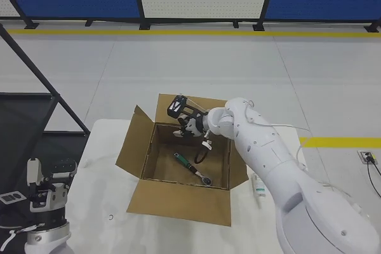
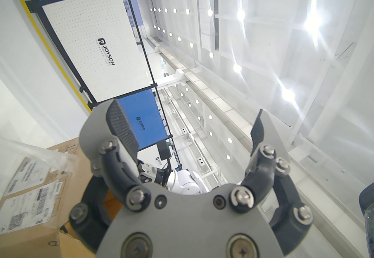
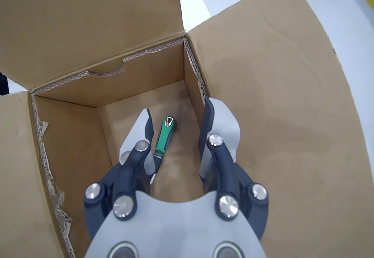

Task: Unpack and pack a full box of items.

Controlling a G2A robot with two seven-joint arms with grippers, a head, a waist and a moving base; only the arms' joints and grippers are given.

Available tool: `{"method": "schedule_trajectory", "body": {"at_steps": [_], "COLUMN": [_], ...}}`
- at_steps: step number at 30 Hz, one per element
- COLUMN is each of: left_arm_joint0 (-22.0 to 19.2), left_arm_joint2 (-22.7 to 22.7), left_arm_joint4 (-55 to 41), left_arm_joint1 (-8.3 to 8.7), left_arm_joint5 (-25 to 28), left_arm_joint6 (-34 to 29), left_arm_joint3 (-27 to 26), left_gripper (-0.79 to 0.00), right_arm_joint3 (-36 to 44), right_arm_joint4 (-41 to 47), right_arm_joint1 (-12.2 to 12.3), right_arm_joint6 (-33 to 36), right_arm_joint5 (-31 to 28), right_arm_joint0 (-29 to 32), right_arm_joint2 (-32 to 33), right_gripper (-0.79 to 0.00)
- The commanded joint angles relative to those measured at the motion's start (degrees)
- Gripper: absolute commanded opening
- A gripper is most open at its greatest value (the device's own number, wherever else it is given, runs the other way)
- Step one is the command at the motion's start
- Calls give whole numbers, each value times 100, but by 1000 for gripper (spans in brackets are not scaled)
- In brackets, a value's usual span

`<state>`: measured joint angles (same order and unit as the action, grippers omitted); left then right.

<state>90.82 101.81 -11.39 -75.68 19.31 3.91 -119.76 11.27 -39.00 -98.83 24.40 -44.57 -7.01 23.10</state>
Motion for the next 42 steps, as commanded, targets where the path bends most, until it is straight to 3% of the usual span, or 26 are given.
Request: {"method": "schedule_trajectory", "body": {"at_steps": [1, 4, 5, 7, 19, 29, 36, 42], "left_arm_joint0": [0, 0, 0, 0, 0, 0, 0, 0], "left_arm_joint2": [0, 0, 0, 0, 0, 0, 0, 0], "left_arm_joint4": [0, 0, 0, 0, 0, 0, 0, 0], "left_arm_joint1": [0, 0, 0, 0, 0, 0, 0, 0], "left_arm_joint5": [0, 0, 0, 0, 0, 0, 0, 0], "left_arm_joint6": [0, 0, 0, 0, 0, 0, 0, 0], "left_arm_joint3": [0, 0, 0, 0, 0, 0, 0, 0], "left_gripper": [0, 0, 0, 0, 0, 0, 0, 0], "right_arm_joint3": [0, 0, 0, 0, 130, -60, -655, -655], "right_arm_joint4": [0, 0, 0, 0, -17, -517, -1133, -1133], "right_arm_joint1": [0, 0, 0, 0, 36, 618, 1166, 1166], "right_arm_joint6": [-7, -7, -7, -7, -240, -3051, -5578, -5578], "right_arm_joint5": [-2, -2, -2, -2, 26, -416, -725, -725], "right_arm_joint0": [0, 0, 0, 0, 93, -10, 144, 144], "right_arm_joint2": [0, 0, 0, 0, 36, 291, 294, 294], "right_gripper": [-400, -360, -289, 0, 0, 0, 0, 0]}}
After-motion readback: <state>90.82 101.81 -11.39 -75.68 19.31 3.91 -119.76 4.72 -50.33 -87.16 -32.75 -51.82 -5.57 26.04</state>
